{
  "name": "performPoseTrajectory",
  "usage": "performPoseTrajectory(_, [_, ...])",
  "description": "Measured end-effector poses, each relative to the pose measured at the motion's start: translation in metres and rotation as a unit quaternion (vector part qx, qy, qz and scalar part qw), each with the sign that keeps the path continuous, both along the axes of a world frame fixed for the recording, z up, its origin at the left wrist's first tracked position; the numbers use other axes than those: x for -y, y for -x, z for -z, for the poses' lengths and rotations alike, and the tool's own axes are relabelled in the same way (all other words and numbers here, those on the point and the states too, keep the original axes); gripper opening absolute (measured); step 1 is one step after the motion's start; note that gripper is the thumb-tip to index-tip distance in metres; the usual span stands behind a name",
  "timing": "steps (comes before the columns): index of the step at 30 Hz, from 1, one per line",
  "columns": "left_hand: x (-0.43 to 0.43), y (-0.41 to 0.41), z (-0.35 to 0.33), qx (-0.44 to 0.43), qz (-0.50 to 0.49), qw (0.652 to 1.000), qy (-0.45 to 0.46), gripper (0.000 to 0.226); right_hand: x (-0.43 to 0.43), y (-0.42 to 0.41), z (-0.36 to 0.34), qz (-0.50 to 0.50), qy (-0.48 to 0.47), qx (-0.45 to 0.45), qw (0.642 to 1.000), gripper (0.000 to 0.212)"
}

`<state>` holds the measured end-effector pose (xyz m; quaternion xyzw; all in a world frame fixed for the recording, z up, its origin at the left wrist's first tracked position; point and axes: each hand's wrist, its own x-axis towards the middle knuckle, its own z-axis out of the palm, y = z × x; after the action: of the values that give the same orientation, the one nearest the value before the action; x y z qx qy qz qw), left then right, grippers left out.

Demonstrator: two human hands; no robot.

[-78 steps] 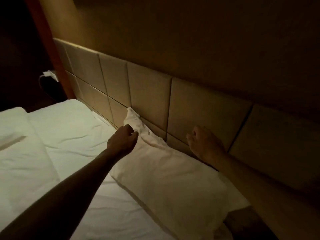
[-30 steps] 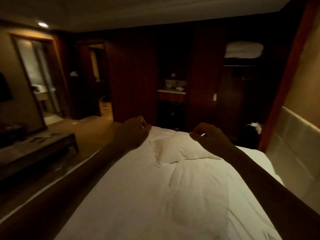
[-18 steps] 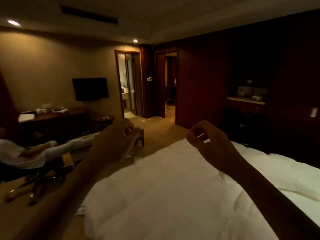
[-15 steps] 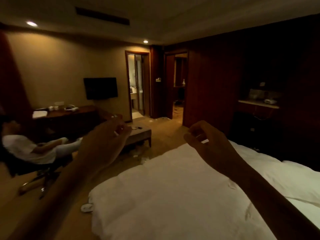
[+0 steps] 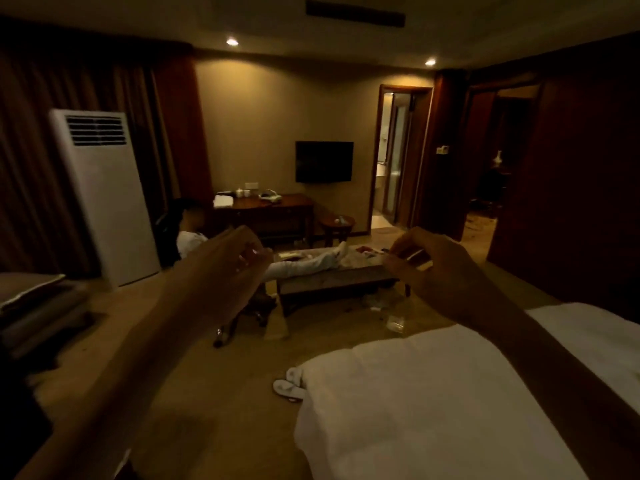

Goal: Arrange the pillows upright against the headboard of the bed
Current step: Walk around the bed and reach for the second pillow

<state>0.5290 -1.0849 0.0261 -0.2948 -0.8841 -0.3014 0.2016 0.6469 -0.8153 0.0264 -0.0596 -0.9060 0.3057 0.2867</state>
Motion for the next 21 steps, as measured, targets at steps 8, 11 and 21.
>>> performPoseTrajectory(8, [0.018,0.079,0.008,0.012,-0.029,0.999,0.03,0.021,0.022,0.121,0.008,-0.064,-0.006,0.005,0.998,0.02])
performPoseTrajectory(11, [0.009,0.116,0.008,-0.001,-0.034,0.999,0.031,0.026,0.015,0.163,0.01,-0.067,-0.014,0.008,0.998,0.018])
performPoseTrajectory(21, [-0.063,0.277,0.009,-0.032,-0.029,0.998,0.047,0.024,-0.045,0.328,0.013,-0.066,-0.046,-0.016,0.997,0.018])
